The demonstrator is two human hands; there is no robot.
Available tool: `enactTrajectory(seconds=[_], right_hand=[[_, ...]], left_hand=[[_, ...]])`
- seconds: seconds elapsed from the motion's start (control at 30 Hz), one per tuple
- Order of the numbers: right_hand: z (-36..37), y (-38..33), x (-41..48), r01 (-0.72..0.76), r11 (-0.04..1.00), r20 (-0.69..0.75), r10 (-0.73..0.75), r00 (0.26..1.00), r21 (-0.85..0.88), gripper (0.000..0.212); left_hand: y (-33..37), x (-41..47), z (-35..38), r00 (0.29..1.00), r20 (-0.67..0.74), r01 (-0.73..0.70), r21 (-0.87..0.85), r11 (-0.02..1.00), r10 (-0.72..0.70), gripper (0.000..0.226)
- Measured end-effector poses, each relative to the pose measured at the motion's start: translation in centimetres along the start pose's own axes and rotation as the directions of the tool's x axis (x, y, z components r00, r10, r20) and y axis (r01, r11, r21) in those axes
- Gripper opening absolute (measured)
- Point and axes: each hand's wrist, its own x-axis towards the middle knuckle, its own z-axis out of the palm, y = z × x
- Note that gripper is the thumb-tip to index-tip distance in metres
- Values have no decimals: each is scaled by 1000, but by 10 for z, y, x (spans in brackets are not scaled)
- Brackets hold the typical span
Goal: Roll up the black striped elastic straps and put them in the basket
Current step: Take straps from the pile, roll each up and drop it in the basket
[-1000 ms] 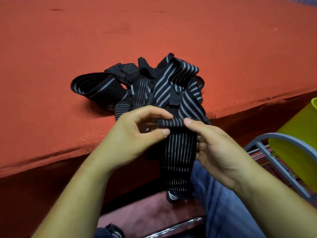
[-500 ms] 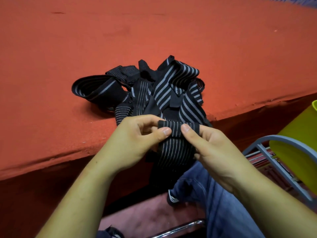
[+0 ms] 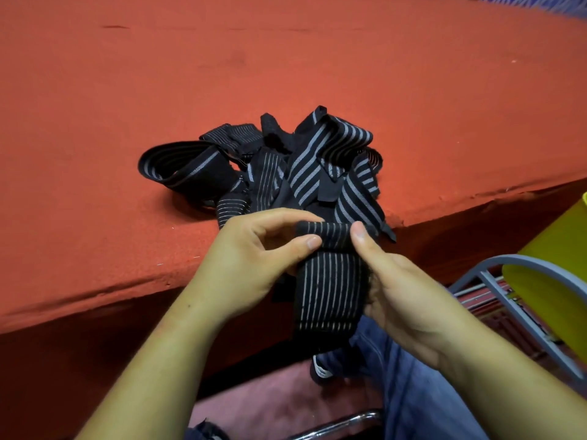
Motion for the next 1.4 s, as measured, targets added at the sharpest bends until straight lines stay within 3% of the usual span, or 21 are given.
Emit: enactTrajectory(seconds=[0.17, 0.37, 0.47, 0.57, 0.77, 1.03, 1.23, 1.4], right_hand=[[3, -5, 1, -6, 994, 4, 6, 1000, 105, 68], [1, -7, -1, 67, 987, -26, -64, 998, 143, 44], [0, -8, -1, 94, 987, -9, -94, 996, 129, 38], [4, -6, 0, 130, 984, 13, -132, 991, 122, 36], [9, -1, 3, 203, 979, 15, -203, 979, 30, 34], [5, 2, 4, 297, 947, -73, -308, 949, -124, 30], [-1, 3, 4, 301, 945, -108, -315, 943, -127, 31], [0, 1, 2, 207, 978, -29, -207, 978, 0, 37]], left_hand=[[-1, 0, 1, 999, 20, -26, 53, 998, 25, 24], [1, -1, -3, 991, 130, -41, 162, 986, 19, 38], [1, -3, 0, 978, 198, 47, 76, 996, -62, 51], [-1, -4, 9, 978, 180, 104, 30, 994, -107, 57], [-3, -6, 20, 983, 148, 109, 32, 994, -112, 43], [-2, -5, 17, 978, 186, 78, 108, 991, -98, 45], [3, -2, 8, 991, 127, 23, 85, 996, -33, 17], [2, -2, 7, 994, 110, 11, 60, 998, -18, 12]])
